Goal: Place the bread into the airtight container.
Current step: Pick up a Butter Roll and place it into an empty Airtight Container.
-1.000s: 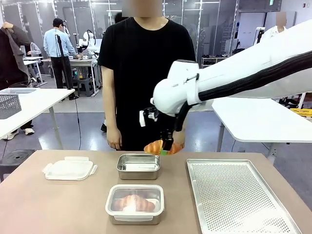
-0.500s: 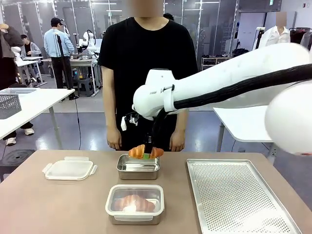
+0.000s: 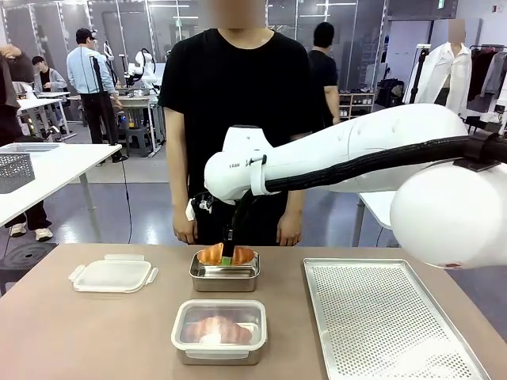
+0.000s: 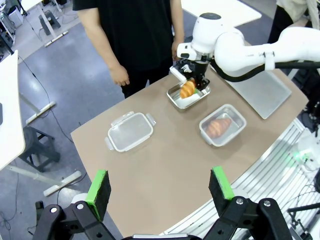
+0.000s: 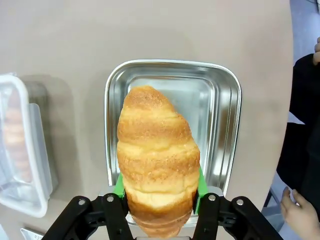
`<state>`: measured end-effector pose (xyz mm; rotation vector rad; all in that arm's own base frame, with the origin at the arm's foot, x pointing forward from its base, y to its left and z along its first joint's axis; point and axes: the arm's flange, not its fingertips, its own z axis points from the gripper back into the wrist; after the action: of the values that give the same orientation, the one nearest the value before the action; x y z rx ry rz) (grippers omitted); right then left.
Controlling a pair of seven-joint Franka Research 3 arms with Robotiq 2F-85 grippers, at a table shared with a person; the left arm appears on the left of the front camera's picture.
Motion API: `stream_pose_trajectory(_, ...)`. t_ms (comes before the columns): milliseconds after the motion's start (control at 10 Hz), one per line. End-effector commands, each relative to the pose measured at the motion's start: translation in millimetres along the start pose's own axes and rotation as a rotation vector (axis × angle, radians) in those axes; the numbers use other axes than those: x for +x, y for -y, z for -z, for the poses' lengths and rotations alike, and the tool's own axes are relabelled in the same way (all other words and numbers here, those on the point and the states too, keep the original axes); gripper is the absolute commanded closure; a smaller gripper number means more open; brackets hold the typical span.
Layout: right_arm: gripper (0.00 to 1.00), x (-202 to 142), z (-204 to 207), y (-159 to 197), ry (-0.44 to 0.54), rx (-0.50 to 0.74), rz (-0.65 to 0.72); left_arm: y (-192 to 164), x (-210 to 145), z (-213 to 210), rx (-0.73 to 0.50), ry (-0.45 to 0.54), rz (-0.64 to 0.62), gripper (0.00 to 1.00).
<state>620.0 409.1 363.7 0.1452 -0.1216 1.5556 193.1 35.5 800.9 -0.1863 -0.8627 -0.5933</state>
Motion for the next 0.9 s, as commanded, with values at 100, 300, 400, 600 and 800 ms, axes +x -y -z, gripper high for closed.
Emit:
stream_pose_trajectory(100,0.18,5.8,2.1,8.6,-0.013,0.007,0.047,0.7,2.7,-1.4,-0.013,0.006,0.007,0.00)
stream_pose_trajectory(300,0.00,3.8,5.1,10.3,-0.005,0.001,0.057,0.7,2.7,-1.4,-0.013,0.006,0.007,0.00)
stream_pose_trajectory(400,0.00,4.1,5.3,10.2,-0.002,-0.001,0.057,0.7,2.7,-1.4,-0.013,0.006,0.007,0.00)
stream_pose_trajectory(600,0.00,3.6,2.5,8.1,0.002,-0.005,0.053,0.7,2.7,-1.4,-0.013,0.006,0.007,0.00)
stream_pose_trajectory(800,0.00,-2.4,6.2,4.9,0.001,0.004,0.024,0.7,2.7,-1.4,-0.013,0.006,0.007,0.00)
